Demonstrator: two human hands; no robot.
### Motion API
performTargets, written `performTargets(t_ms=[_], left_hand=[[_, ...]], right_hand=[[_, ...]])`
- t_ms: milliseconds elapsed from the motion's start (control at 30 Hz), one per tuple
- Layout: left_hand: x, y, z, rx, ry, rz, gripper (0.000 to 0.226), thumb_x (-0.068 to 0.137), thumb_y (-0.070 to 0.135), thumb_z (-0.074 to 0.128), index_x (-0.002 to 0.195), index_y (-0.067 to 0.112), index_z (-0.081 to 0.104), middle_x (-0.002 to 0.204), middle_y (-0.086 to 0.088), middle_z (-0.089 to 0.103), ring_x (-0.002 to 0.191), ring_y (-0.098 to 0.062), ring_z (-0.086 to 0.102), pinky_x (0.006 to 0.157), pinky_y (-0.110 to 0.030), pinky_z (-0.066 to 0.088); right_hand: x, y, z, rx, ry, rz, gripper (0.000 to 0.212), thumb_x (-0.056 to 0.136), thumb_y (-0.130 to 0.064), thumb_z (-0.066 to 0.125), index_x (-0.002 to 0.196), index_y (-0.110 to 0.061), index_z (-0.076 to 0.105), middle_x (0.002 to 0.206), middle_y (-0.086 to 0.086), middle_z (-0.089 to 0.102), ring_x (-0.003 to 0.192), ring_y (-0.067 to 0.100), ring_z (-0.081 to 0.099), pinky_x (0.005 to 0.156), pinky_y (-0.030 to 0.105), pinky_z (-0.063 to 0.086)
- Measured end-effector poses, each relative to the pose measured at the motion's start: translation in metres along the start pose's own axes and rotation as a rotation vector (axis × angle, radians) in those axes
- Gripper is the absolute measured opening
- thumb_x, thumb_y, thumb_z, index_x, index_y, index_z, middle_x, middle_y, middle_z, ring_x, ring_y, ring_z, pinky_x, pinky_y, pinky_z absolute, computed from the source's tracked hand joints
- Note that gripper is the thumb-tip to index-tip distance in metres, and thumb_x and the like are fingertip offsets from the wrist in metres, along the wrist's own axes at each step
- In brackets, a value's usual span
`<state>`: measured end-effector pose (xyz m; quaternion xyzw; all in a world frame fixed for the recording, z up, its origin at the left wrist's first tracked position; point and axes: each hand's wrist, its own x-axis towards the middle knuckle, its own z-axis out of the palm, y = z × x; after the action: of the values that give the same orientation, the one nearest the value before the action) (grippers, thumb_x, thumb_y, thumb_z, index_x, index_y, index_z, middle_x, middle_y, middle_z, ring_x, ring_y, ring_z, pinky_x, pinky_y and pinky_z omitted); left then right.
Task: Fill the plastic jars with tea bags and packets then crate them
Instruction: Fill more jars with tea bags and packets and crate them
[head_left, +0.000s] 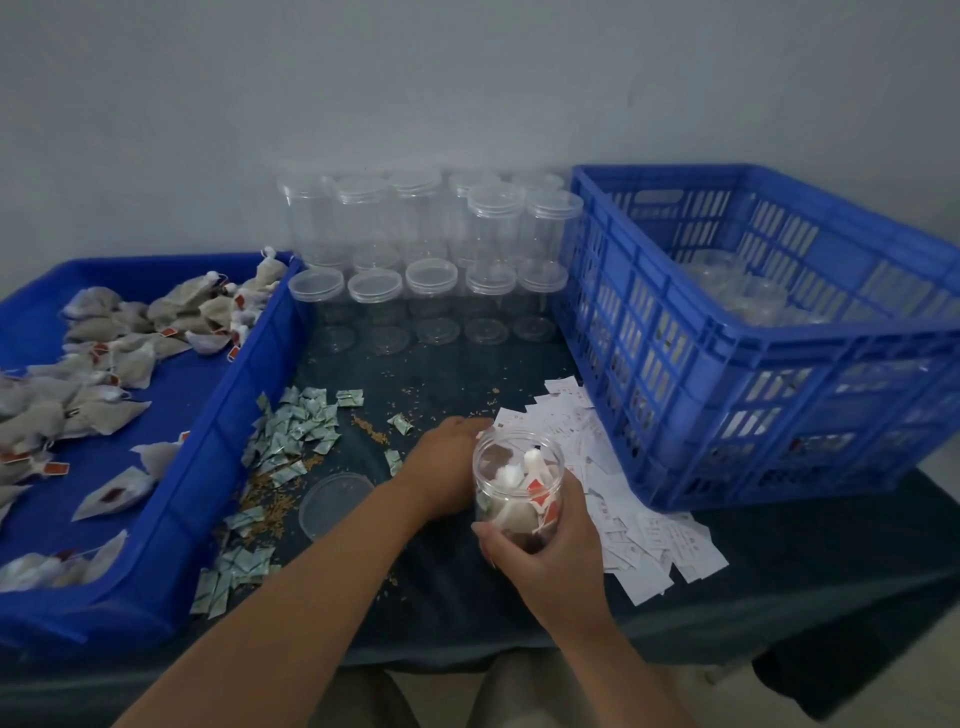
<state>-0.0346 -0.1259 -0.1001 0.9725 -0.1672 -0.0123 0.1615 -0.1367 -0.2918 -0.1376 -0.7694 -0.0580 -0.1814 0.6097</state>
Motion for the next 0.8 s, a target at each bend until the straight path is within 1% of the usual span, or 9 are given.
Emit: performTargets(t_ms=[67,167,200,333,467,567,667,733,800], left_hand=[[-0.001,0.000,0.007,-0.086,0.091,-0.012,0.029,0.097,0.038,0.068,0.123,0.026,0.075,0.131,0.006,0.069,0.122,-0.021,0.057,0.103,-0.041,0.049],[-0.003,-0.004,0.013,-0.254,0.236,-0.037,0.004,0.092,0.027,0.077,0.092,0.027,0.081,0.102,0.006,0.076,0.097,-0.014,0.067,0.089,-0.035,0.052],[-0.004,-0.005,0.011,-0.324,0.254,-0.083,0.005,0.091,0.025,0.079,0.089,0.030,0.079,0.094,0.010,0.077,0.089,-0.009,0.069,0.083,-0.032,0.054],[-0.001,-0.010,-0.002,-0.502,0.251,-0.257,0.011,0.099,0.035,0.072,0.104,0.026,0.077,0.096,0.013,0.079,0.089,-0.004,0.073,0.083,-0.030,0.059],[0.000,-0.011,-0.017,-0.534,0.210,-0.181,0.020,0.103,0.032,0.068,0.114,0.026,0.083,0.116,0.016,0.071,0.111,-0.001,0.064,0.094,-0.023,0.049],[0.000,-0.013,-0.026,-0.561,0.239,-0.229,0.023,0.103,0.030,0.067,0.123,0.028,0.078,0.103,0.008,0.079,0.086,-0.001,0.067,0.084,-0.027,0.057],[-0.002,-0.013,-0.039,-0.529,0.311,-0.315,0.008,0.100,0.034,0.069,0.094,0.033,0.074,0.077,0.016,0.074,0.058,0.002,0.061,0.056,-0.018,0.043],[-0.008,-0.013,-0.052,-0.580,0.348,-0.348,0.015,0.097,0.041,0.073,0.084,0.033,0.076,0.074,0.011,0.075,0.055,-0.002,0.058,0.058,-0.020,0.043],[-0.020,-0.008,-0.073,-0.765,0.288,-0.349,0.015,0.090,0.052,0.077,0.088,0.039,0.083,0.084,0.008,0.079,0.066,-0.008,0.066,0.069,-0.026,0.052]], right_hand=[[0.001,0.001,0.000,0.017,-0.002,0.009,0.077,0.065,-0.055,0.095,0.131,-0.041,0.057,0.116,-0.014,0.073,0.107,0.012,0.074,0.086,0.035,0.063],[0.001,0.001,0.000,0.029,-0.003,0.028,0.072,0.065,-0.053,0.096,0.126,-0.043,0.058,0.113,-0.014,0.074,0.103,0.012,0.075,0.083,0.034,0.063],[0.001,0.001,0.000,0.027,-0.003,0.029,0.071,0.065,-0.053,0.096,0.124,-0.045,0.058,0.112,-0.014,0.073,0.102,0.012,0.074,0.082,0.030,0.062],[0.002,0.001,0.000,0.024,-0.027,0.040,0.070,0.065,-0.054,0.095,0.123,-0.043,0.058,0.110,-0.016,0.073,0.099,0.010,0.074,0.078,0.024,0.060],[0.003,0.001,0.001,0.018,-0.047,0.027,0.072,0.066,-0.056,0.095,0.125,-0.037,0.058,0.110,-0.016,0.072,0.098,0.010,0.074,0.075,0.022,0.060],[0.002,-0.002,0.001,0.005,-0.048,0.008,0.071,0.068,-0.055,0.095,0.126,-0.041,0.057,0.112,-0.020,0.070,0.098,0.005,0.073,0.072,0.011,0.055],[0.002,-0.002,0.001,-0.027,-0.054,0.001,0.068,0.069,-0.059,0.094,0.122,-0.048,0.054,0.112,-0.023,0.068,0.098,0.002,0.072,0.070,0.007,0.052],[0.002,-0.001,0.001,-0.024,-0.062,0.004,0.068,0.068,-0.060,0.094,0.121,-0.045,0.055,0.111,-0.022,0.068,0.096,0.003,0.072,0.067,0.007,0.052],[0.002,-0.001,0.001,-0.028,-0.063,0.005,0.070,0.067,-0.060,0.095,0.122,-0.039,0.056,0.110,-0.024,0.067,0.095,0.001,0.071,0.067,0.006,0.051]])
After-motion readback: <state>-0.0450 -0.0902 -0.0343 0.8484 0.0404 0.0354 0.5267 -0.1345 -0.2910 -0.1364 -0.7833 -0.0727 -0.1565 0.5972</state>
